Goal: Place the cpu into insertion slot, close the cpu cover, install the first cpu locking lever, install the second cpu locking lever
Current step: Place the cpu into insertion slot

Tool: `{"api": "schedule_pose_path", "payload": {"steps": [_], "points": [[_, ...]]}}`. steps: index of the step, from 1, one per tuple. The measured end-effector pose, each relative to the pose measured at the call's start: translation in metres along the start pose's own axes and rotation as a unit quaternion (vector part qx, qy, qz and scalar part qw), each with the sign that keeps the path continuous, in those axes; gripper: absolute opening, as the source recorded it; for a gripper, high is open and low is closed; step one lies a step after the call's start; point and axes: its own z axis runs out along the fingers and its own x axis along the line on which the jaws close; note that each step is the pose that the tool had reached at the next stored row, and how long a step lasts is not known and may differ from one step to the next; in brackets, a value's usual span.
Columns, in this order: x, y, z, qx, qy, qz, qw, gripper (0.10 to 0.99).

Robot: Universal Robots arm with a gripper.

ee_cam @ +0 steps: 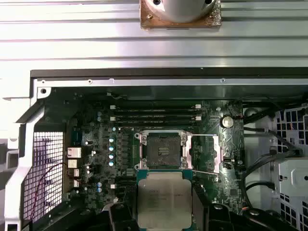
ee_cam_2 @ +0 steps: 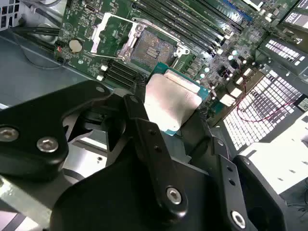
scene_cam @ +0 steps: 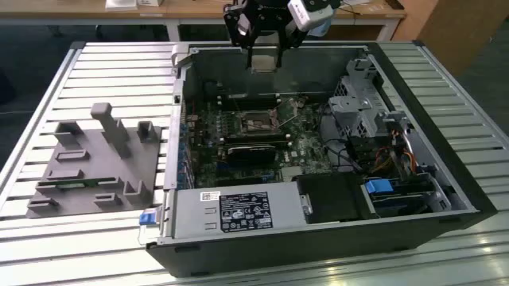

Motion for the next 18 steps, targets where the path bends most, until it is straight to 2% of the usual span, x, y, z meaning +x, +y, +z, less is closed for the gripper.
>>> {"api": "schedule_pose_path", "payload": {"steps": [13, 18], "points": [[0.0, 0.0, 0.0, 0.0, 0.0, 0.0, 1.0, 0.541], [-0.0002, -0.0004, 0.0064, 0.0004, -0.0006, 0.0, 1.0, 0.541]]}}
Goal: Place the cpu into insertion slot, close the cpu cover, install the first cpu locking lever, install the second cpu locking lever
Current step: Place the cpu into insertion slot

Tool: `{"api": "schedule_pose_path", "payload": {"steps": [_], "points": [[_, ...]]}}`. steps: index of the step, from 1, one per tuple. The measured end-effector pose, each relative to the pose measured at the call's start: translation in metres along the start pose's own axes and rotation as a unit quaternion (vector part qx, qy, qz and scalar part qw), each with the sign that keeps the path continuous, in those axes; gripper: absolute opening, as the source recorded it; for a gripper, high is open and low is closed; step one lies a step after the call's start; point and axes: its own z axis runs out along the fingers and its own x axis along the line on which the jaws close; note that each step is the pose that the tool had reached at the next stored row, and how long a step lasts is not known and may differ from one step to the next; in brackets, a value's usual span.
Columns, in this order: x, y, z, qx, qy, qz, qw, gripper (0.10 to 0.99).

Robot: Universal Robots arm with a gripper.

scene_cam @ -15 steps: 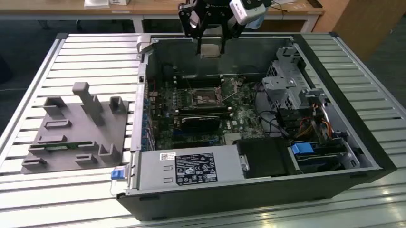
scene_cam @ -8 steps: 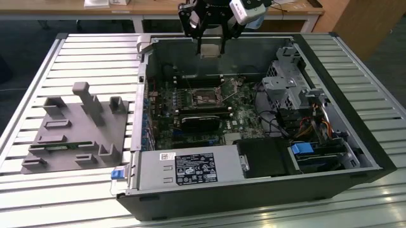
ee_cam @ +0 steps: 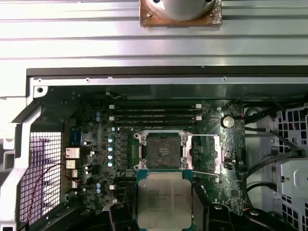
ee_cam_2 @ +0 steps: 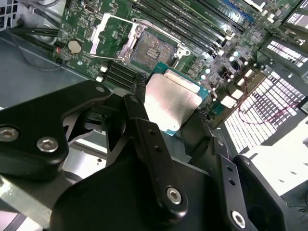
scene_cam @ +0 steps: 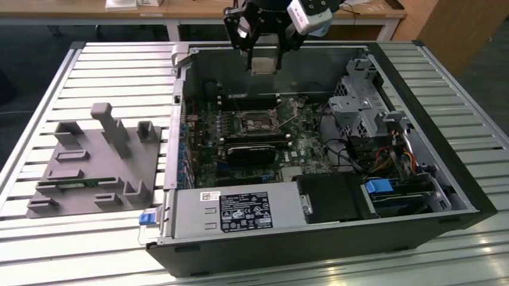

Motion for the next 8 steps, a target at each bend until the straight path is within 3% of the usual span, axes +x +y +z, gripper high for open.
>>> {"api": "schedule_pose_path", "payload": {"steps": [8], "points": [[-0.0001, 0.0003, 0.0144, 0.0003, -0.0039, 0.0, 1.0, 0.541]]}}
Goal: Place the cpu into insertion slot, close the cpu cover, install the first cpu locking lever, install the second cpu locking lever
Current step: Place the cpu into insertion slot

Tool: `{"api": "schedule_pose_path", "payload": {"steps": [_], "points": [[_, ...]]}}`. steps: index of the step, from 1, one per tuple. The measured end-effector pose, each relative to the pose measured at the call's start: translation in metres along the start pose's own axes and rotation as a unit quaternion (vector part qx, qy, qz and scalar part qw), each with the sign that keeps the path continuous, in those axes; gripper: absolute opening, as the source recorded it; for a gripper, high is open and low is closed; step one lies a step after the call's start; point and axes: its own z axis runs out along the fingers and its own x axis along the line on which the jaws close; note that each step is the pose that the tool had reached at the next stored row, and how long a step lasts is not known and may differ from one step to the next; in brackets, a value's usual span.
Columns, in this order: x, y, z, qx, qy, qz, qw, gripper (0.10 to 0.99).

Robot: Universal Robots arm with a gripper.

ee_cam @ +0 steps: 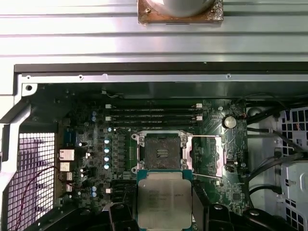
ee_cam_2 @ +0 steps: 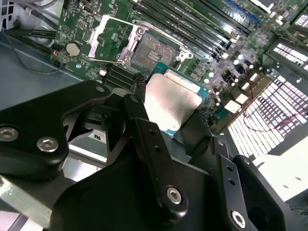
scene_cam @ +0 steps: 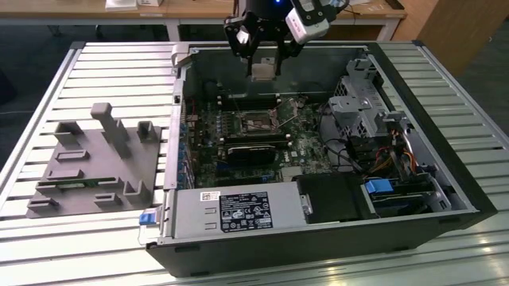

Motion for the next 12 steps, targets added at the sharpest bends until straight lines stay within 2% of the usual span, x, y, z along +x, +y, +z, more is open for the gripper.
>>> {"api": "schedule_pose_path", "payload": {"steps": [5, 12], "points": [[0.0, 0.001, 0.0087, -0.0002, -0.0038, 0.0, 1.0, 0.541], [-0.0002, 0.0004, 0.0214, -0.0002, -0.0049, 0.0, 1.0, 0.541]]}}
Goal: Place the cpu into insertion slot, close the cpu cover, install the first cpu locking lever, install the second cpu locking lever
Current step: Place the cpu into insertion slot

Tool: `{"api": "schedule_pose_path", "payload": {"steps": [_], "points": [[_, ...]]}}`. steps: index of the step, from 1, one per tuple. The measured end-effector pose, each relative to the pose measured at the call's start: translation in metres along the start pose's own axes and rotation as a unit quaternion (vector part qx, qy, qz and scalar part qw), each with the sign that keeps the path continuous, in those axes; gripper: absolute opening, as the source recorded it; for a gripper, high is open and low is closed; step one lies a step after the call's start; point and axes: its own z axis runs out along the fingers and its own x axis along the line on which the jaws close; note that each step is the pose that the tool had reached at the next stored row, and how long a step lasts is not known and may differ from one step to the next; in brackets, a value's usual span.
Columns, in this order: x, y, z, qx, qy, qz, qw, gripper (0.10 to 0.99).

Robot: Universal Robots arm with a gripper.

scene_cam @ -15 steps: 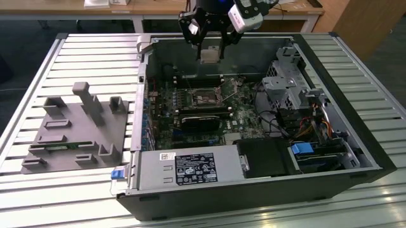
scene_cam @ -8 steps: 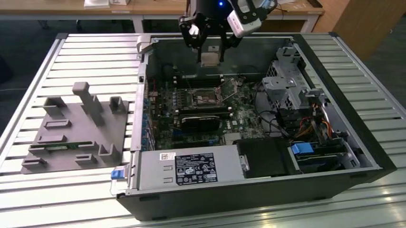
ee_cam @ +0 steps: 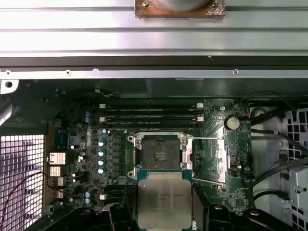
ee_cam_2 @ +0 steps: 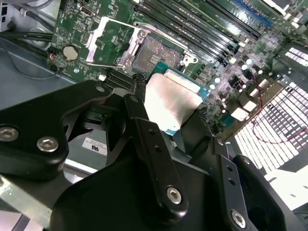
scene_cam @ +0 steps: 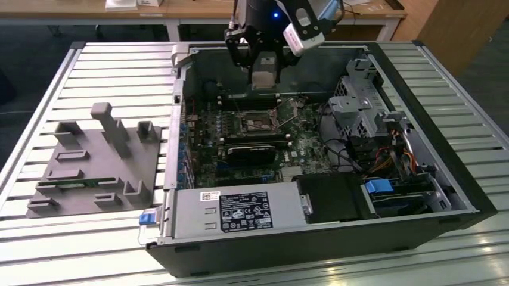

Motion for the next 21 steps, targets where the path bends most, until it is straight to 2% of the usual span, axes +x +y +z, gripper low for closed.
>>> {"api": "schedule_pose_path", "payload": {"steps": [8, 12, 17, 21], "points": [[0.0, -0.0011, 0.0123, 0.0, -0.0017, 0.006, 1.0, 0.541], [0.0001, -0.0015, 0.0172, 0.0, -0.0043, 0.031, 0.9995, 0.541], [0.0001, -0.002, 0.0222, 0.0001, -0.0083, 0.075, 0.9971, 0.541], [0.0001, -0.0023, 0.0254, 0.0001, -0.0115, 0.112, 0.9936, 0.541]]}}
